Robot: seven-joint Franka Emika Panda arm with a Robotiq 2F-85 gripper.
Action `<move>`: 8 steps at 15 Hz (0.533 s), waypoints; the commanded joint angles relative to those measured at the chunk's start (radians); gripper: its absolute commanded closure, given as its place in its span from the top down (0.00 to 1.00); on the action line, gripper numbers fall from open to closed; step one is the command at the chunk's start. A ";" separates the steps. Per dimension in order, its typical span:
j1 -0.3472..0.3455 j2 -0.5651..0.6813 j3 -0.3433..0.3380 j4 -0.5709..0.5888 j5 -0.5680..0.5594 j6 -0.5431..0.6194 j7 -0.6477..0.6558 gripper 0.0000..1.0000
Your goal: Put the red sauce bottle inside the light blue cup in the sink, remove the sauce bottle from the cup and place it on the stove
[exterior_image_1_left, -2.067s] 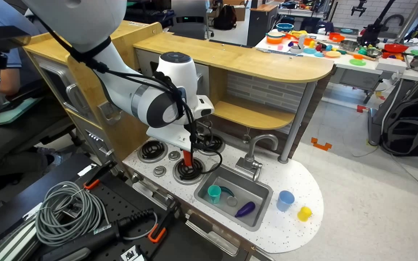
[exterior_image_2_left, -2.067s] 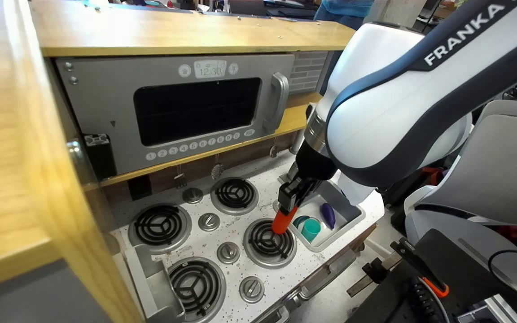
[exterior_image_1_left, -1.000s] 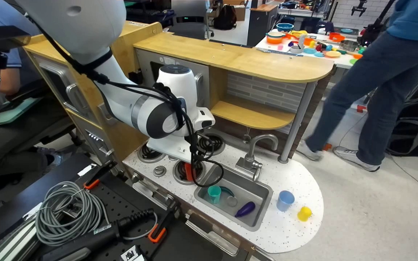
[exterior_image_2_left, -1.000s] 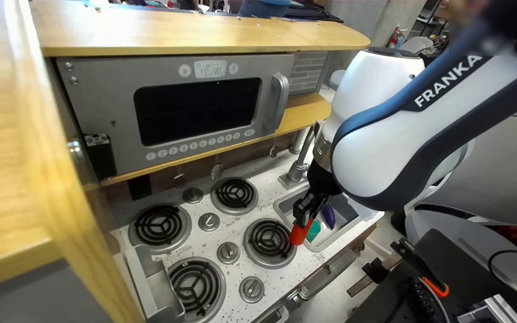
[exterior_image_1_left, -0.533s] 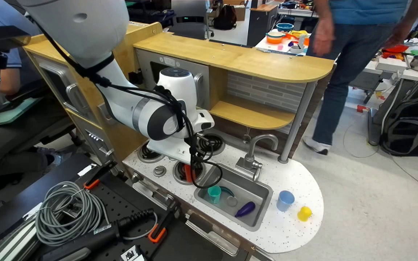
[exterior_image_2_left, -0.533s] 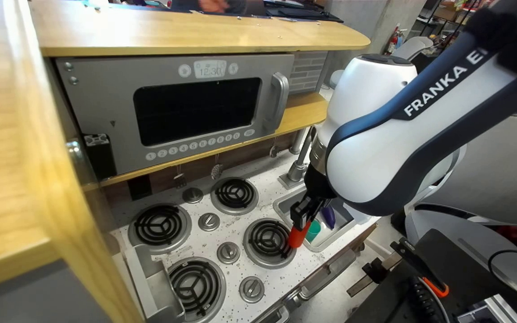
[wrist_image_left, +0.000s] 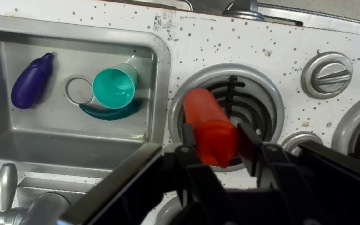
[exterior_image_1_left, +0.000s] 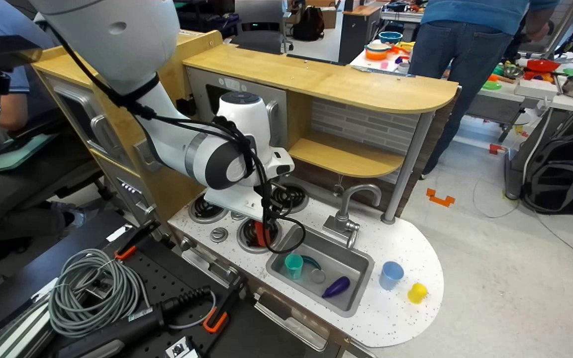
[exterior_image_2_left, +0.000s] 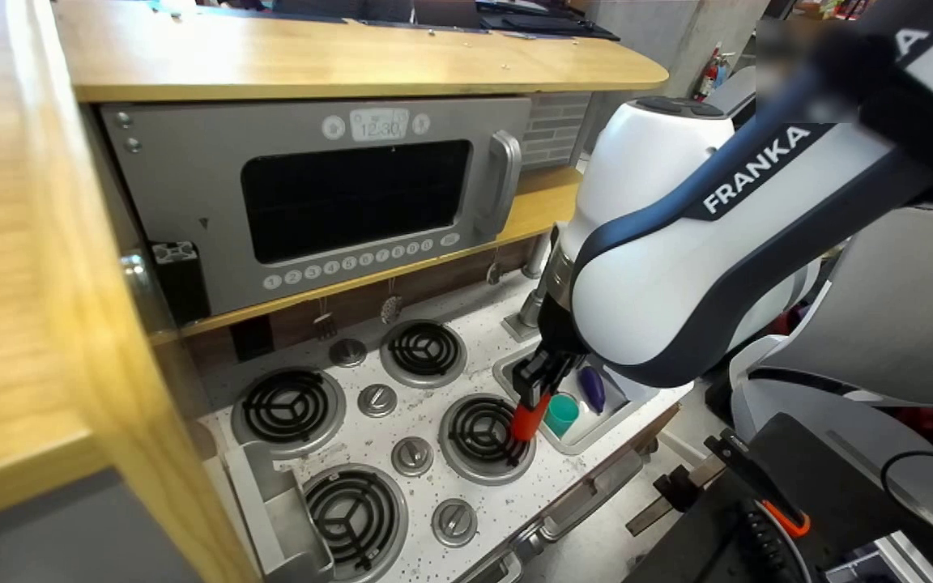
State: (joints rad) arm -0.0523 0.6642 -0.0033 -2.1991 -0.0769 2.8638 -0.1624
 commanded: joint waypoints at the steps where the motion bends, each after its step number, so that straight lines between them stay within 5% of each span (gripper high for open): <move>1: 0.021 0.034 -0.014 0.035 -0.011 0.015 0.027 0.13; 4: 0.021 0.045 -0.008 0.050 -0.009 0.013 0.027 0.13; 6: 0.027 0.046 -0.013 0.053 -0.012 0.011 0.031 0.63; 8: 0.028 0.041 -0.017 0.051 -0.013 0.013 0.033 0.69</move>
State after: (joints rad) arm -0.0436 0.6885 -0.0033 -2.1661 -0.0769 2.8651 -0.1530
